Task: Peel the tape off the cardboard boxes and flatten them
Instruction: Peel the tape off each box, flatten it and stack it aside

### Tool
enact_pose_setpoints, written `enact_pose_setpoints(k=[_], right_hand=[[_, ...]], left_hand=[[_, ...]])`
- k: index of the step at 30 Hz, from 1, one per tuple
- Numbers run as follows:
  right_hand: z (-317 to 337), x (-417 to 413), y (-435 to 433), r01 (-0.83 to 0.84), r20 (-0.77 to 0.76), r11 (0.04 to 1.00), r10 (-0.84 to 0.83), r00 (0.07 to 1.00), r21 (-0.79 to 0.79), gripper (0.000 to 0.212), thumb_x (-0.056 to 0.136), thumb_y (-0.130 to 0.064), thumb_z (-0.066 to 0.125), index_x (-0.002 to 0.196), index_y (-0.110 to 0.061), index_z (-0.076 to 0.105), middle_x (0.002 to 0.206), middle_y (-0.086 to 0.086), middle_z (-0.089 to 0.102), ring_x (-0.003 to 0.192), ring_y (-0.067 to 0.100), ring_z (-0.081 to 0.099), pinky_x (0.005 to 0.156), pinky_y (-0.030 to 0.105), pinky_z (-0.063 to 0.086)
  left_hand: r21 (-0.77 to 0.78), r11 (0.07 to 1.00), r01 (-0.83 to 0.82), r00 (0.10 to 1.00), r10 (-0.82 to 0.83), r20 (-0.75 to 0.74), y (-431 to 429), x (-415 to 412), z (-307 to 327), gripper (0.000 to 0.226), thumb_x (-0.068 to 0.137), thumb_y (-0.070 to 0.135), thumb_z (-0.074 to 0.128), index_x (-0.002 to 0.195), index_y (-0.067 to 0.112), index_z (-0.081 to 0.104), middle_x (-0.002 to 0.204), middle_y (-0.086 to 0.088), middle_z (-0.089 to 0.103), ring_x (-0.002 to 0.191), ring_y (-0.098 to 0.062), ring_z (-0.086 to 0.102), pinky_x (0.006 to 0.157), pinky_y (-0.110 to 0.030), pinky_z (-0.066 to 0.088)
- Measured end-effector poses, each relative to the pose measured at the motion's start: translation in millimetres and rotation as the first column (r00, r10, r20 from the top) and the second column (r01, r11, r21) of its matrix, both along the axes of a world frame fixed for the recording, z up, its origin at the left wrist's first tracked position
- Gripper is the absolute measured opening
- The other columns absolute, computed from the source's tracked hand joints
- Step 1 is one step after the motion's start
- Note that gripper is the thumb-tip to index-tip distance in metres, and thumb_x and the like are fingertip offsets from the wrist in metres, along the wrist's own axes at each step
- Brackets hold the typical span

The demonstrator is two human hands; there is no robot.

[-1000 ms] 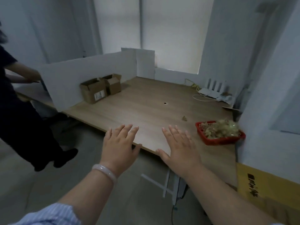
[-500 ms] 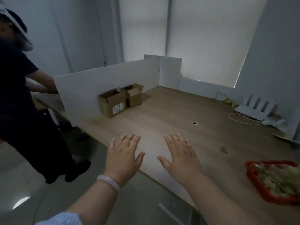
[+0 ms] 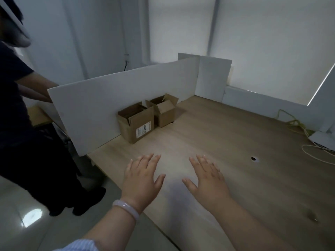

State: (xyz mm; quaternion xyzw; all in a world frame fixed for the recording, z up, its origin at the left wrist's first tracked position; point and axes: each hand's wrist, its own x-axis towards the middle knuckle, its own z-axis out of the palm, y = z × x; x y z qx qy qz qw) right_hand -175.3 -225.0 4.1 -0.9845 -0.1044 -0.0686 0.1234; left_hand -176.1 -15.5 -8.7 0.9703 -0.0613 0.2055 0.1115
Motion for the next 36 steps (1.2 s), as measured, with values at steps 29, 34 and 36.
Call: enact_pose_setpoints(k=[29,34,36], right_hand=[[-67,256,116,0.333,-0.128,0.942,-0.325,0.937,0.043,0.074,0.080,-0.063,0.023,0.142,-0.026,0.041,0.150,0.002,0.038,0.141,0.019,0.030,0.115,0.032,0.011],[-71,243,96,0.380,-0.206,0.922,-0.359,0.910,0.074,0.065,0.092,-0.052,0.045,0.149,-0.029,0.024,0.156,-0.003,0.023,0.144,0.014,0.017,0.118,0.031,0.013],[-70,232,84,0.443,-0.286,0.893,-0.406,0.868,0.078,0.070,0.092,-0.050,0.048,0.151,-0.027,0.016,0.158,-0.004,0.018,0.145,0.013,0.014,0.117,0.031,0.014]], left_hand=[[-0.034,0.994,0.101,0.975,-0.106,-0.193,165,379,-56,0.022,0.087,0.022,0.058,0.108,0.028,0.065,0.090,0.005,0.067,0.101,-0.020,0.059,0.114,-0.050,0.014],[-0.091,0.904,0.418,0.888,-0.428,-0.170,149,344,-57,0.019,0.088,0.026,0.055,0.102,0.034,0.064,0.097,0.013,0.065,0.101,-0.011,0.055,0.109,-0.051,0.029],[-0.123,0.830,0.544,0.814,-0.558,-0.161,135,326,-58,0.022,0.085,0.029,0.050,0.101,0.033,0.063,0.097,0.014,0.064,0.101,-0.010,0.056,0.113,-0.048,0.024]])
